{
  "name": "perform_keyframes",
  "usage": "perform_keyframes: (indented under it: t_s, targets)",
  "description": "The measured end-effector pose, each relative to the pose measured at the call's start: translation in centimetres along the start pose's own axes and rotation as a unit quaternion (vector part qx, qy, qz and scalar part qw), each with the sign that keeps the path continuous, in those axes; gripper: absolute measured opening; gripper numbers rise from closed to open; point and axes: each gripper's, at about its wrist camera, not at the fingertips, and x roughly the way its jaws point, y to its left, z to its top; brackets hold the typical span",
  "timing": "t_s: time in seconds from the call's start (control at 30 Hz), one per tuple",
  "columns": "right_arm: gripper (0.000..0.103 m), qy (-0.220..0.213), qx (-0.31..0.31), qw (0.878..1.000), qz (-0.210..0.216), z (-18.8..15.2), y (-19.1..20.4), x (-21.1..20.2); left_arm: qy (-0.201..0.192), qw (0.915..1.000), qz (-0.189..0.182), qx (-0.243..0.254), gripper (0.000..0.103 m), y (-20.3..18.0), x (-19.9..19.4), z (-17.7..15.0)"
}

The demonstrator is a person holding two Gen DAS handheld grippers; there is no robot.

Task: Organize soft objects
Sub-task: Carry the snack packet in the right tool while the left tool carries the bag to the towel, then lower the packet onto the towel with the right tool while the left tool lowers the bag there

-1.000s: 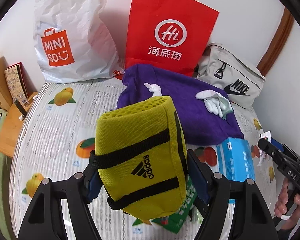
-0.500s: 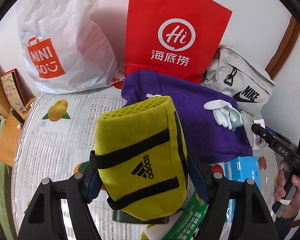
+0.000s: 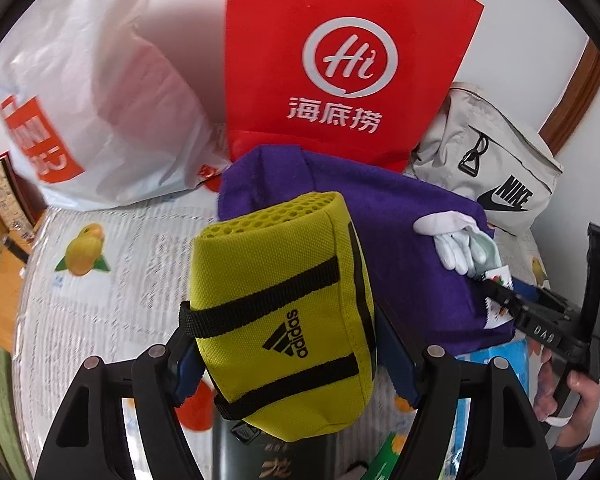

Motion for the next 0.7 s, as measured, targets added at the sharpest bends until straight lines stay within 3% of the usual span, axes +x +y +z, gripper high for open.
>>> perform_keyframes:
  t_s: [0.33, 0.43, 0.7]
  targets:
    - [0.056, 0.018, 0.004, 1.0, 0.0, 0.4, -0.7, 1.1, 0.004, 0.9998, -0.016, 0.006, 0.073, -1.4, 2.2, 3.7]
    - [0.061, 0.017, -0.004, 1.0, 0.0, 0.6, -0.6, 1.3, 0.013, 0.9994, -0.029, 0.01, 0.073, -1.9, 3.1, 4.5]
    - [0.063, 0.004, -0.016, 1.0, -0.003, 0.5, -0.3, 0.8, 0.024, 0.9992, -0.019, 0.027, 0.073, -3.1, 5.9, 5.9]
